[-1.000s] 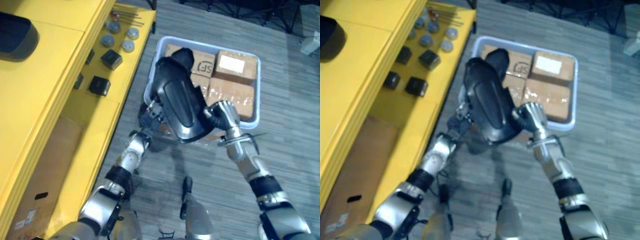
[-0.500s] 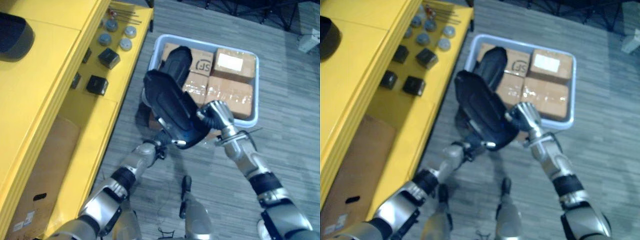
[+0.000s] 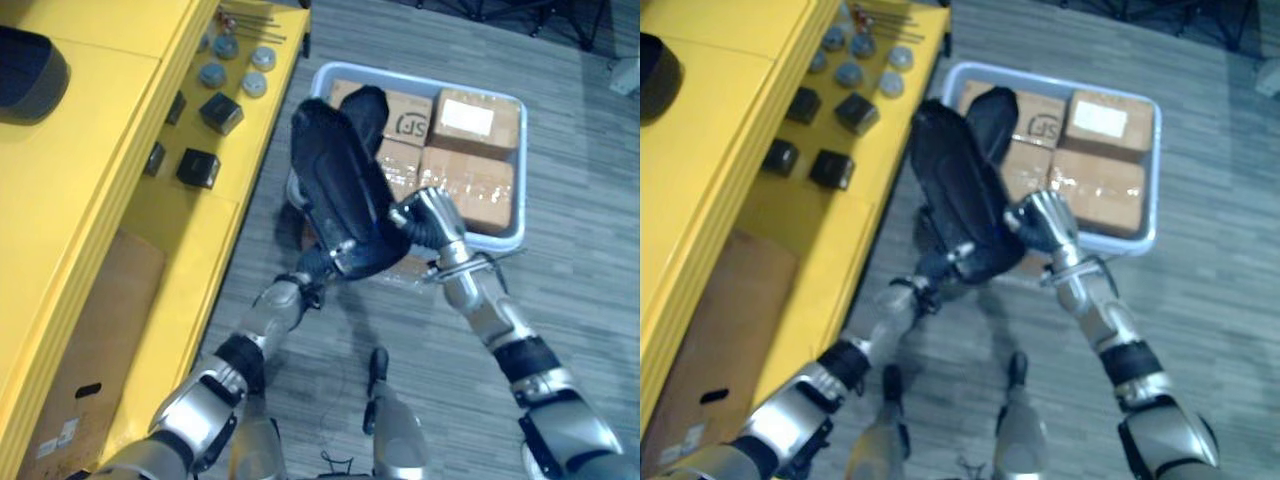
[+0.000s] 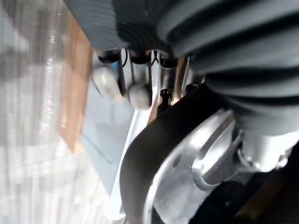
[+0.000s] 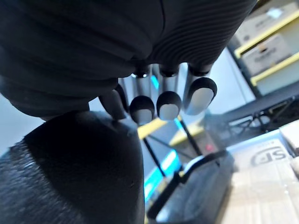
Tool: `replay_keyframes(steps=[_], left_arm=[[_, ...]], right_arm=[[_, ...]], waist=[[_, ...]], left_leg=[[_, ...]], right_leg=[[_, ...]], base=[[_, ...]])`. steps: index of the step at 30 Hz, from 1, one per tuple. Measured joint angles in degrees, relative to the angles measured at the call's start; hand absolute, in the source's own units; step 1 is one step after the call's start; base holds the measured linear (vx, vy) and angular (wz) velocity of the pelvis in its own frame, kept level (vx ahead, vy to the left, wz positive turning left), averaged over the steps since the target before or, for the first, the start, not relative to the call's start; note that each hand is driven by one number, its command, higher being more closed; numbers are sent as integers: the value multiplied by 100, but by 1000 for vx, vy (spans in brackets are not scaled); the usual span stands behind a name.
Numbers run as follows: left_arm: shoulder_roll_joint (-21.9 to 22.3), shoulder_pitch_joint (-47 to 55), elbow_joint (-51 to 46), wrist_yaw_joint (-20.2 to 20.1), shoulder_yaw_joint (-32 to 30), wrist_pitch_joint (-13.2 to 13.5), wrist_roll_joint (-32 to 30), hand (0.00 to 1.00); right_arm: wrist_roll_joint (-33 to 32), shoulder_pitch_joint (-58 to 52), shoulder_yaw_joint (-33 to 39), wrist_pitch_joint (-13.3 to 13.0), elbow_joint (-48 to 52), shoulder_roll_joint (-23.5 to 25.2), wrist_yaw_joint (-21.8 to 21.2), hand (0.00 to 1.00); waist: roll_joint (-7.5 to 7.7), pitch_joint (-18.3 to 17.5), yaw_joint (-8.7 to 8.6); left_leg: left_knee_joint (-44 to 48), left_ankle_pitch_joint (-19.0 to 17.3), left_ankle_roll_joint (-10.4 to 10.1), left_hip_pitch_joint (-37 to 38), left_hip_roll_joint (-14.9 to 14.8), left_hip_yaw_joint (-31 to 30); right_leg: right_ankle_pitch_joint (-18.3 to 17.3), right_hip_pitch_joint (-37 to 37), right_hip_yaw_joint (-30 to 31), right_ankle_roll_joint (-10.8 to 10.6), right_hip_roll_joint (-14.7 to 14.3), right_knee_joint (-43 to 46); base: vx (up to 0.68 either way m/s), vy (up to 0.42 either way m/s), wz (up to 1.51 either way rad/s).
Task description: Walk over and take plastic housings, then place them on the shelf
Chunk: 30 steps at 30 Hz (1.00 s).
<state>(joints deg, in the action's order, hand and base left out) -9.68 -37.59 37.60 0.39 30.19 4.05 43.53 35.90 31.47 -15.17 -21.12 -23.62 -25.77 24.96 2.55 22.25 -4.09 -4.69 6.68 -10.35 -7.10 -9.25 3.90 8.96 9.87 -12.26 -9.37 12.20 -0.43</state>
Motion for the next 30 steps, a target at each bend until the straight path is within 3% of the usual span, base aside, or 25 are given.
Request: replay_keyframes(steps=[3,10,16,17,19,22,26,30], left_arm=[[7,135,-37,-3,-13,186,169,100],[24,514,-179,-10,-22,313,344,100],[80,755,-380,289,-26,550,-293,100],[79,813,-520,540,-41,587,-770,100],[82,859,-633,788,-73,590,-1210,100],[73,1015,-1097,1428,-316,592,-2483,100],[-16,1199,-1716,1888,-578,603,-3562,100],[-3,1785,-2292,2272,-723,719,-4520,100]], right_arm=[[-22,-120,0,-97,73,162,143,100],[-10,-678,-7,-403,158,442,488,100],[55,-1109,31,-516,202,564,759,100],[57,-1194,33,-528,201,587,789,0],[56,-1271,40,-534,196,587,823,0],[48,-1552,36,-585,173,586,898,0],[40,-1814,-38,-672,140,639,984,0],[-185,-2125,-177,-768,170,784,1144,0]], waist=[[0,0,5],[0,-1,19],[-4,-6,46],[-6,-11,51],[-4,-12,59],[-14,-33,124],[-10,-48,215],[-48,-574,327]], left_leg=[[0,-1,0,1,0,9],[0,-3,0,20,0,24],[-2,-74,8,198,2,98],[-2,-85,8,201,1,114],[-2,-86,8,201,1,117],[1,-91,5,208,2,128],[2,-92,3,312,5,123],[1,-175,-5,323,1,140]], right_leg=[[-5,-4,1,-5,0,1],[-11,-26,8,-12,4,0],[-59,-177,28,-35,15,-14],[-69,-177,34,-35,14,-27],[-67,-177,34,-34,13,-31],[-64,-197,15,-30,12,-52],[-61,-410,-49,-28,5,-178],[-61,-482,-65,-30,-8,-307]], base=[[0,0,0],[0,0,0],[2,2,-2],[12,1,-3],[16,1,0],[61,1,0],[46,1,8],[61,1,-1]])
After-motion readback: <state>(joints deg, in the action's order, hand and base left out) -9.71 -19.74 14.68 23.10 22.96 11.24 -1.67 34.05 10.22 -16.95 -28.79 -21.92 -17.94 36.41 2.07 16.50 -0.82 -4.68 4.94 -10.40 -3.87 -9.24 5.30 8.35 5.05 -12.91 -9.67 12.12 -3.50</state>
